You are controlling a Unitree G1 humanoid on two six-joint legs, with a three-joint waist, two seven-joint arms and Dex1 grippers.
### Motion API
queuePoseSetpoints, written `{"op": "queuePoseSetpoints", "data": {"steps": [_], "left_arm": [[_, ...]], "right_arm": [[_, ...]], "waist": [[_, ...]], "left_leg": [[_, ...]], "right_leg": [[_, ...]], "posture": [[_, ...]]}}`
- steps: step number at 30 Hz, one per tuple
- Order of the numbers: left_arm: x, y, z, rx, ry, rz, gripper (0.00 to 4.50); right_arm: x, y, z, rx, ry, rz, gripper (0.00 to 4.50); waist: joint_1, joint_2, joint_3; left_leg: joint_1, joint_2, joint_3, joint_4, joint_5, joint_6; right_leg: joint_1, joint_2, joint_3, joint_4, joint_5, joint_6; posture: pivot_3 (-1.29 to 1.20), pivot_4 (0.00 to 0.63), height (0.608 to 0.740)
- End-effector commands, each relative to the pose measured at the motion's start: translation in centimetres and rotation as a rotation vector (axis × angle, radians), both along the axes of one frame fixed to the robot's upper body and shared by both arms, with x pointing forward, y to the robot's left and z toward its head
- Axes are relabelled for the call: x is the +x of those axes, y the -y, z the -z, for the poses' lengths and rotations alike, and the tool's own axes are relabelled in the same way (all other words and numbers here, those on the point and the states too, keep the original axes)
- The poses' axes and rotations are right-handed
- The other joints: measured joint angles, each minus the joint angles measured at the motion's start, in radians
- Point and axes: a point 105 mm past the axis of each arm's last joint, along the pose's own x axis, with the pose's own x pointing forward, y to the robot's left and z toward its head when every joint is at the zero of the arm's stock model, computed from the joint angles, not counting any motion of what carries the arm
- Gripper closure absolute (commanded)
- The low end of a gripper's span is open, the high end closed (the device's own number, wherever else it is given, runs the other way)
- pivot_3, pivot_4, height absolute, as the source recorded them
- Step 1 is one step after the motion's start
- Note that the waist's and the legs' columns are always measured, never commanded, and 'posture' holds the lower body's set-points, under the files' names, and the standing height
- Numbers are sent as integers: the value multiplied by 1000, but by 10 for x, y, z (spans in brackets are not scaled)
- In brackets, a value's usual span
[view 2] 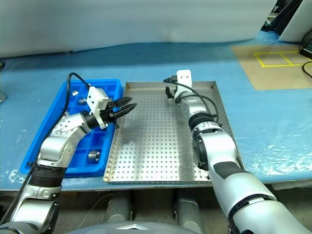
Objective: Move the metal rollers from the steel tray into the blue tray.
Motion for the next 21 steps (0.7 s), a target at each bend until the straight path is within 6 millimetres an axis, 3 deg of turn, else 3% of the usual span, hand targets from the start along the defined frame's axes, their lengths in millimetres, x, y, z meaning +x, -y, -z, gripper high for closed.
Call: {"op": "queuePoseSetpoints", "data": {"steps": [1,5,18,21], "left_arm": [[-4,1,-10,-2,52,1,3081],[-5,0,-8,-2,49,-3,3081],[-2,9,-10,-12,51,4,3081],[-2,9,-10,-12,51,-1,3081]], "right_arm": [[7,-1,-30,4,99,23,9],[7,-3,-34,5,122,14,9],[5,-1,-17,60,32,108,9],[2,-9,-7,102,-25,77,610]], "waist": [[-1,0,0],[-3,0,0],[-4,0,0],[-4,0,0]], "left_leg": [[0,0,0,0,0,0],[0,0,0,0,0,0],[0,0,0,0,0,0],[0,0,0,0,0,0]], "right_leg": [[0,0,0,0,0,0],[0,0,0,0,0,0],[0,0,0,0,0,0],[0,0,0,0,0,0]], "posture": [[13,150,740],[11,150,740],[4,150,740],[9,150,740]]}}
